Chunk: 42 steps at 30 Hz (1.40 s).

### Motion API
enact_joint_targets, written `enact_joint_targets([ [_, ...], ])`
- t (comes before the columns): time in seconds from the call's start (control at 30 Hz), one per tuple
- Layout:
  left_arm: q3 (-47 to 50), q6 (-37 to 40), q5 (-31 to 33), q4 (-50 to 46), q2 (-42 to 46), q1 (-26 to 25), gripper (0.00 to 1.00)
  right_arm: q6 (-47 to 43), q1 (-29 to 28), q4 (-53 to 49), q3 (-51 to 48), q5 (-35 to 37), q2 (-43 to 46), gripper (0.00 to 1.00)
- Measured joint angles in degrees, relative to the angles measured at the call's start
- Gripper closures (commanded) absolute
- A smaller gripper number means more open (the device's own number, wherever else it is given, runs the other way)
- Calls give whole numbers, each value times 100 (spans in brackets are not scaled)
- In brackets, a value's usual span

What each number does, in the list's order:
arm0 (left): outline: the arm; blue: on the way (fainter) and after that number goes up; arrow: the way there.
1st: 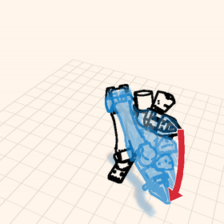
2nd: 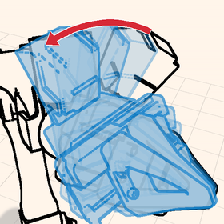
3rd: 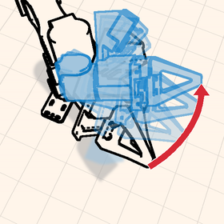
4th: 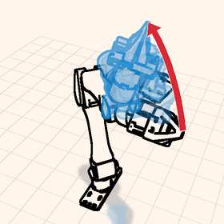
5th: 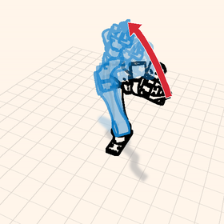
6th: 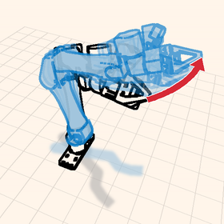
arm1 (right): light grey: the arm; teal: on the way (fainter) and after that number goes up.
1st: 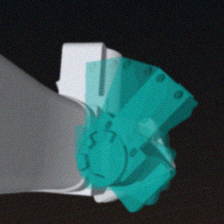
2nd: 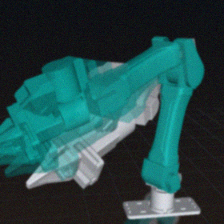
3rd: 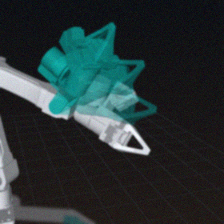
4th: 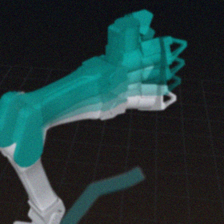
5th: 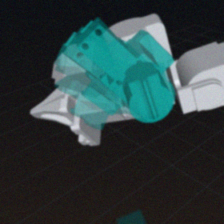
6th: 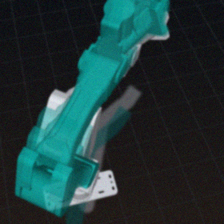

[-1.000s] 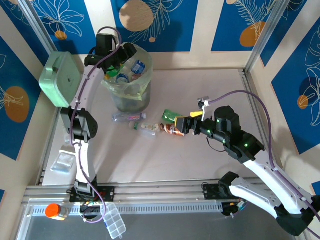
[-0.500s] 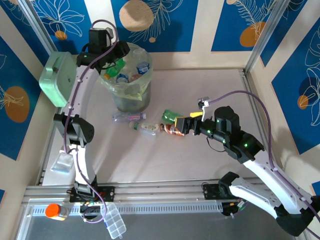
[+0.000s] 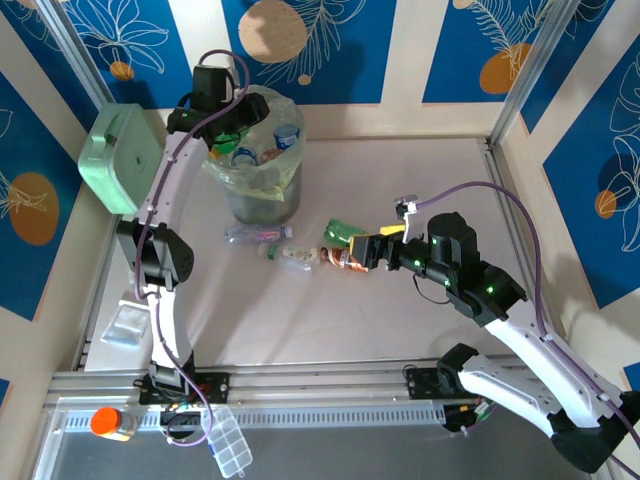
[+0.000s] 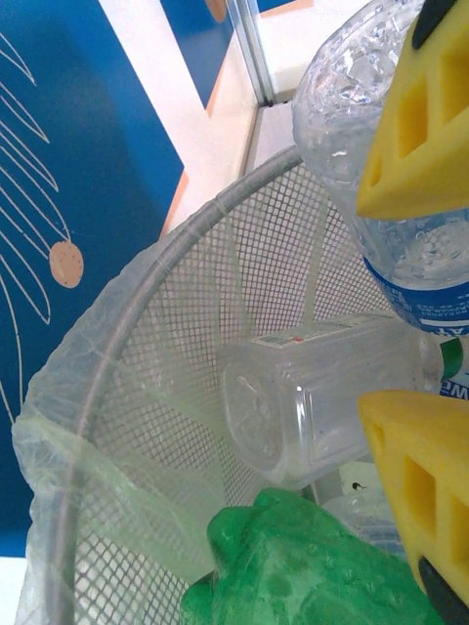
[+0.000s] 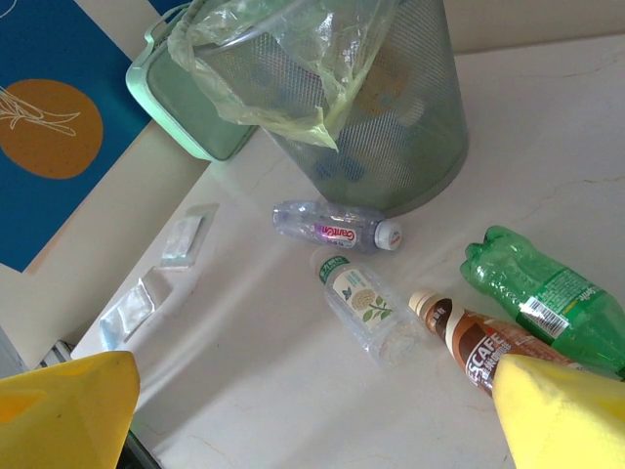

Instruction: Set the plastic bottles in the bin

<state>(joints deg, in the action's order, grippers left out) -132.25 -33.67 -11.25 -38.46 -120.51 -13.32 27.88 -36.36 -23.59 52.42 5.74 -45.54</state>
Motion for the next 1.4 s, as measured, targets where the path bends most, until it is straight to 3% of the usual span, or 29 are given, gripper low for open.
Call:
enact_joint_targets([
  [0.23,977,221,210,498,588,-22,47,0,24,-2,-15,-2,17,6],
  [0.4,1038,282,133,772,831,-50,43,0,39,0,-57,-39,7,6],
  [0.63,1047,380,-20,970,859,-74,29,0,50,0,-59,-76,-11,6],
  [0.8,903,352,-352,1117,629,-74,32,0,70,0,-59,-94,-33,6],
  [1.07,1152,271,-503,1272,302,-85,45,-2,181,-2,-87,-116,-76,6],
  [1.2,1318,275,-501,1231,275,-98,44,-4,264,4,-96,-136,-142,6],
  [1.4,1117,470,-389,898,273,-107,32,-2,275,7,-96,-170,-400,7],
])
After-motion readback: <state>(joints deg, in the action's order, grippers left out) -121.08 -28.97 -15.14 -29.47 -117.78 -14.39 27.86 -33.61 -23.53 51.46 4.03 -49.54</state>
